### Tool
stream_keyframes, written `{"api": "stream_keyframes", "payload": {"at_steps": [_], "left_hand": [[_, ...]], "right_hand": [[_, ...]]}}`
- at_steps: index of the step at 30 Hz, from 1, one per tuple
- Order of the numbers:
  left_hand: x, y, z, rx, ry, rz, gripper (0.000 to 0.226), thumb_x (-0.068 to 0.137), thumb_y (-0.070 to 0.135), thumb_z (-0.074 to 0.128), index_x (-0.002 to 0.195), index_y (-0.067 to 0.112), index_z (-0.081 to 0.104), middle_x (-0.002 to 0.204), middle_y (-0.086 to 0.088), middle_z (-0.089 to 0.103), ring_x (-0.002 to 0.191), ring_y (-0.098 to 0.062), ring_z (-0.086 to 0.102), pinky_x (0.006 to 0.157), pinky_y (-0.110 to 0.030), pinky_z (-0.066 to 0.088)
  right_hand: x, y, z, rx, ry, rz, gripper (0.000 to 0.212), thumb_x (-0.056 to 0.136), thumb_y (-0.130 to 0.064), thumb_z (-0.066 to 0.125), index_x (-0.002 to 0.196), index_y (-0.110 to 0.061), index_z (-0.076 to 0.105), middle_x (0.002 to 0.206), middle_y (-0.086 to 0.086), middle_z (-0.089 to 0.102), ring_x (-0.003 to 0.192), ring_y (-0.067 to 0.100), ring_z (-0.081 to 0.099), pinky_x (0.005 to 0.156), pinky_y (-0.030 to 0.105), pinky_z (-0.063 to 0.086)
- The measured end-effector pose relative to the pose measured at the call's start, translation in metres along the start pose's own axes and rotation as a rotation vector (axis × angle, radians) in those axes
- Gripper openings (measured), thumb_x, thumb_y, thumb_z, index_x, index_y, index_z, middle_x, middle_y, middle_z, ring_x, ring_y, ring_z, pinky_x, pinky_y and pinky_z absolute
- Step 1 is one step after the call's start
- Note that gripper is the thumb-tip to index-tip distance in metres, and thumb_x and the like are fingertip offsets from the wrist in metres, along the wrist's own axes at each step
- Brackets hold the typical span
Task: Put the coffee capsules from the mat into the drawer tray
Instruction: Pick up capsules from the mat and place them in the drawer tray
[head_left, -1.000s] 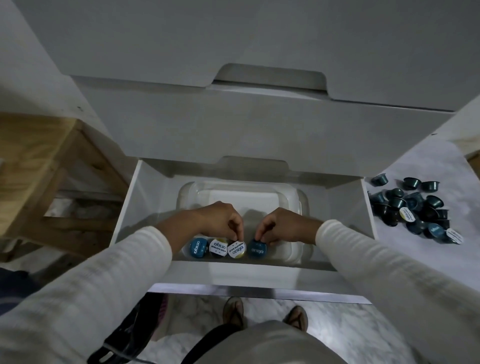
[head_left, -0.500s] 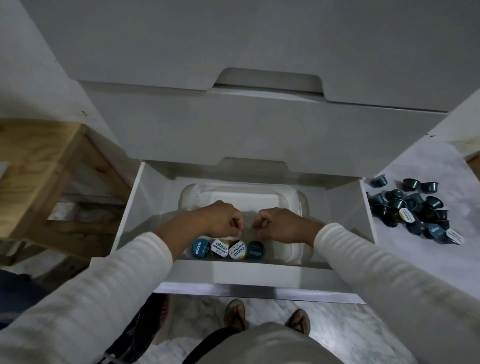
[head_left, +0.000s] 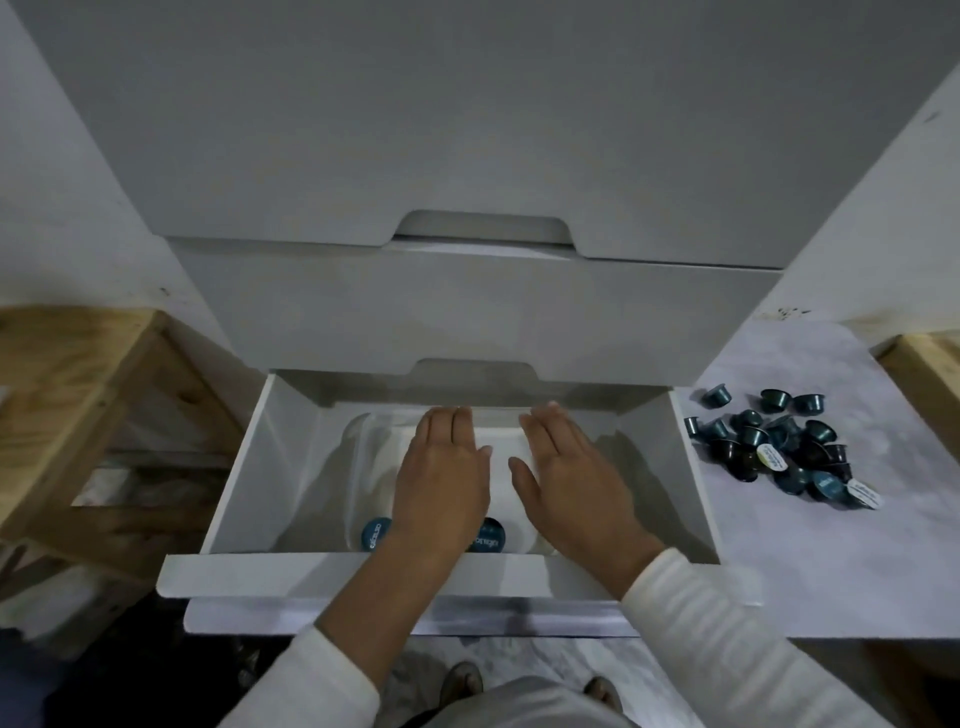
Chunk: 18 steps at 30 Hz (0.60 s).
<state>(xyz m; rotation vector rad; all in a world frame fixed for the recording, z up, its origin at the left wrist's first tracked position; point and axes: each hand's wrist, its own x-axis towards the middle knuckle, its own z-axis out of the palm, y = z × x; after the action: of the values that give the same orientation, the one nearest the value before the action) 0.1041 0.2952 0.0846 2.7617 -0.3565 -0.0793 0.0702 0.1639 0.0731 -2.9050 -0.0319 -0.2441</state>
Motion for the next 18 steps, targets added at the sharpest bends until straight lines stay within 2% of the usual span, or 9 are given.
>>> {"api": "stream_keyframes", "payload": {"at_steps": [3,5,8,13,18], "left_hand": [[-0.011,0.016,-0.001,-0.045,0.047,0.02,0.054,0.099,0.032,0.029,0.146,0.01,0.015,0.153,-0.009,0.021,0.143,-0.02,0.016,0.116,-0.027,0.016],[-0.016,0.028,-0.001,-0.077,0.061,0.038,0.053,0.099,0.032,0.029,0.146,0.009,0.016,0.153,-0.009,0.021,0.143,-0.02,0.016,0.116,-0.028,0.016],[-0.016,0.048,0.002,-0.113,0.085,0.076,0.053,0.099,0.03,0.029,0.146,0.009,0.017,0.153,-0.01,0.022,0.143,-0.021,0.016,0.116,-0.027,0.015],[-0.011,0.094,0.014,-0.129,0.084,0.148,0.052,0.099,0.03,0.029,0.146,0.011,0.017,0.152,-0.008,0.023,0.142,-0.019,0.016,0.115,-0.026,0.018],[-0.007,0.157,0.033,-0.183,0.069,0.163,0.052,0.099,0.03,0.029,0.146,0.013,0.014,0.153,-0.005,0.02,0.142,-0.018,0.015,0.115,-0.027,0.02]], "right_hand": [[-0.011,0.003,-0.008,-0.035,0.06,0.037,0.051,0.087,-0.037,0.035,0.121,-0.004,0.055,0.123,0.015,0.062,0.119,0.028,0.056,0.098,0.038,0.038],[-0.018,0.01,-0.013,-0.026,0.111,0.05,0.05,0.088,-0.036,0.037,0.122,-0.003,0.054,0.124,0.016,0.061,0.121,0.029,0.054,0.1,0.037,0.035],[-0.027,0.029,-0.019,0.003,0.145,0.061,0.05,0.091,-0.032,0.035,0.125,0.0,0.051,0.128,0.018,0.057,0.127,0.031,0.048,0.104,0.04,0.04],[-0.039,0.077,-0.031,0.011,0.177,0.102,0.049,0.09,-0.029,0.036,0.126,0.002,0.049,0.129,0.02,0.054,0.128,0.031,0.045,0.104,0.039,0.043],[-0.056,0.138,-0.048,0.0,0.207,0.131,0.049,0.089,-0.029,0.038,0.123,0.003,0.052,0.125,0.02,0.058,0.123,0.033,0.051,0.1,0.041,0.045]]}}
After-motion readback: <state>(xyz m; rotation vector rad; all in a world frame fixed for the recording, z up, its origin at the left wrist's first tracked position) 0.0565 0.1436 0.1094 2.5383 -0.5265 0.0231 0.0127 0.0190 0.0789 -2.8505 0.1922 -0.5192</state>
